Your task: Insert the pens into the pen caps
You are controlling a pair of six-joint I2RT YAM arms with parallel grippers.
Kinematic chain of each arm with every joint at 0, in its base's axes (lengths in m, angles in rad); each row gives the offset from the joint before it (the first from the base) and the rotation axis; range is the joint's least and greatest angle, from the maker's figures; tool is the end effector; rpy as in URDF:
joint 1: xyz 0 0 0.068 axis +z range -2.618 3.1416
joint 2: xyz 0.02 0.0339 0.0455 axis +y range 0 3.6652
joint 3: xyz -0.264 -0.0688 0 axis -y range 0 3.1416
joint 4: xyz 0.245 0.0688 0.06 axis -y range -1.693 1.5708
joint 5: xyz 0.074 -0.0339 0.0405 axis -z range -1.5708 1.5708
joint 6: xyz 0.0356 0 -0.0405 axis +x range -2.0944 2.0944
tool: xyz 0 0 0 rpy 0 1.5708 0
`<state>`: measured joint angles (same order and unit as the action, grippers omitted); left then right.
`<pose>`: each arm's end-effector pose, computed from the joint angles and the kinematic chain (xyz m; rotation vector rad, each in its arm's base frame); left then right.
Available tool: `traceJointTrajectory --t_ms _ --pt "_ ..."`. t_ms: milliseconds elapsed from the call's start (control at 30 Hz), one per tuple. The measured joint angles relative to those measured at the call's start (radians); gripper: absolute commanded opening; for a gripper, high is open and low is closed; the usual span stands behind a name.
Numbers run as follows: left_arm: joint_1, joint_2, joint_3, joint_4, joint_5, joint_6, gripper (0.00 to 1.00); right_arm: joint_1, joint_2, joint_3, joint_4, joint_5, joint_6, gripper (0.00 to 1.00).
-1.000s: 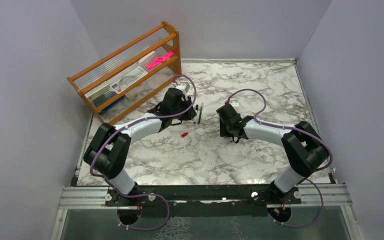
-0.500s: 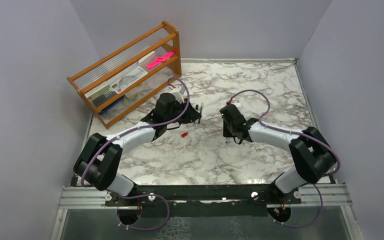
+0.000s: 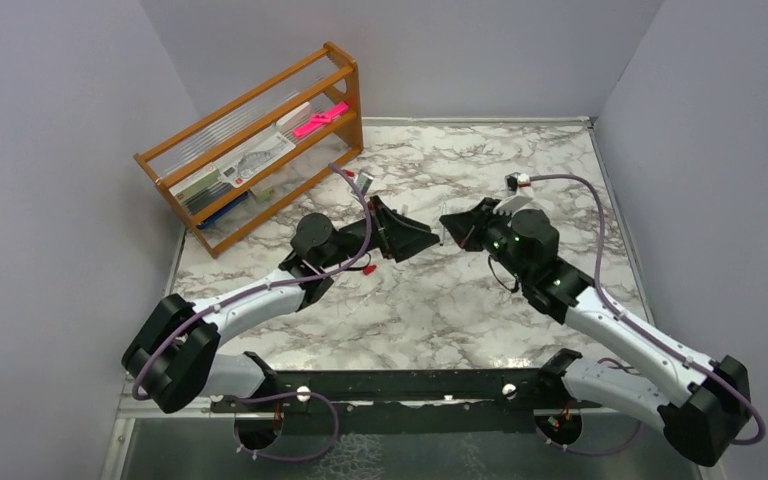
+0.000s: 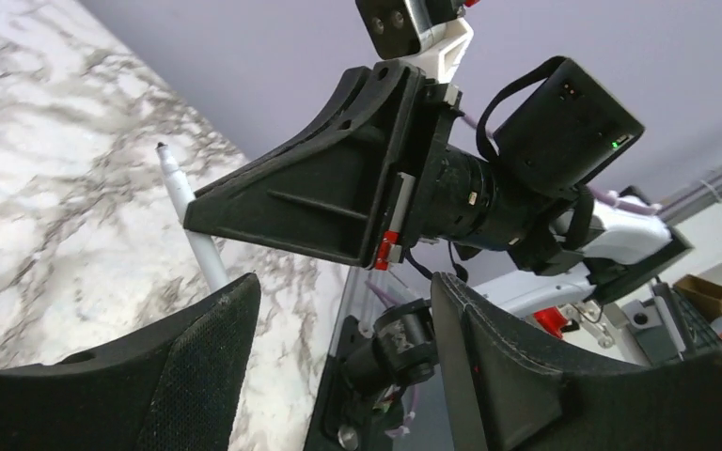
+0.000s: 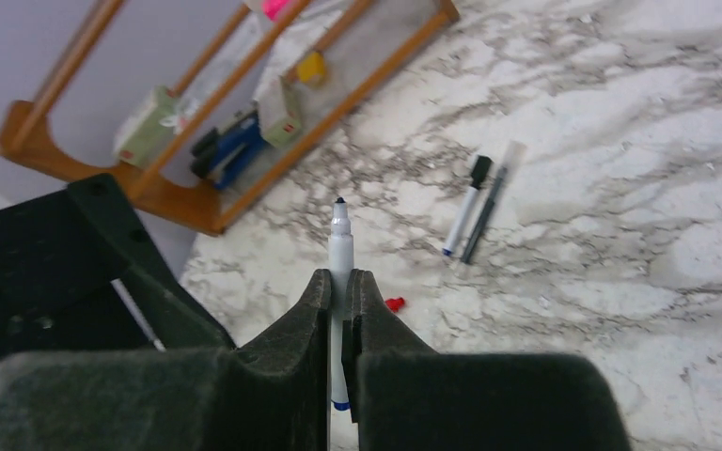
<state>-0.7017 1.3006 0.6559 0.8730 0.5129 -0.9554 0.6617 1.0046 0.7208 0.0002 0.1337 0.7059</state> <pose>0.2054 -0.1965 0.2924 0.3065 1.5764 -1.6852 0.1886 0.1408 0.2947 0.1397 1.9294 0.8153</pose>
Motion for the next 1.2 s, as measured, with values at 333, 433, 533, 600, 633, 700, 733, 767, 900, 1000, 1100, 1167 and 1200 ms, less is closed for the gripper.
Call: traceJointTrajectory --t_ms 333,433,533,600,633,700,733,767,900,1000,1100,1167,1200 --pt "-0.11 0.029 0.007 0.127 0.003 -0.004 0.7 0.0 -0.195 -0.032 0.091 -0.089 0.013 0.01" --pt "-0.135 0.054 0.023 0.137 0.0 0.002 0.69 -0.001 -0.2 -0.031 0.09 -0.1 0.013 0.01" --pt "-0.15 0.063 0.03 0.142 -0.014 0.007 0.63 -0.001 -0.208 -0.03 0.085 -0.11 0.013 0.01" --pt "-0.157 0.065 0.034 0.145 -0.026 0.011 0.59 -0.001 -0.218 -0.03 0.079 -0.116 0.013 0.01" --pt "-0.158 0.067 0.036 0.146 -0.032 0.013 0.58 -0.001 -0.223 -0.03 0.076 -0.118 0.013 0.01" --pt "-0.158 0.067 0.038 0.15 -0.037 0.021 0.59 -0.001 -0.235 -0.03 0.073 -0.12 0.012 0.01" --pt "-0.158 0.067 0.039 0.151 -0.037 0.023 0.61 -0.001 -0.241 -0.03 0.071 -0.12 0.012 0.01" --pt "-0.158 0.067 0.04 0.151 -0.037 0.024 0.64 -0.001 -0.248 -0.03 0.067 -0.12 0.01 0.01" --pt "-0.158 0.064 0.04 0.164 -0.034 0.031 0.83 -0.001 -0.266 -0.019 0.045 -0.112 -0.005 0.01" --pt "-0.159 0.024 0.008 0.175 -0.044 0.05 0.91 -0.001 -0.271 -0.005 0.021 -0.1 -0.021 0.01" --pt "-0.159 -0.083 -0.062 0.153 -0.089 0.095 0.91 -0.001 -0.28 0.018 -0.002 -0.098 -0.03 0.01" --pt "-0.159 -0.143 -0.064 0.108 -0.119 0.139 0.91 -0.001 -0.298 0.019 -0.004 -0.098 -0.031 0.01" --pt "-0.157 -0.159 -0.053 0.083 -0.131 0.163 0.91 -0.001 -0.309 0.019 -0.004 -0.098 -0.034 0.01"
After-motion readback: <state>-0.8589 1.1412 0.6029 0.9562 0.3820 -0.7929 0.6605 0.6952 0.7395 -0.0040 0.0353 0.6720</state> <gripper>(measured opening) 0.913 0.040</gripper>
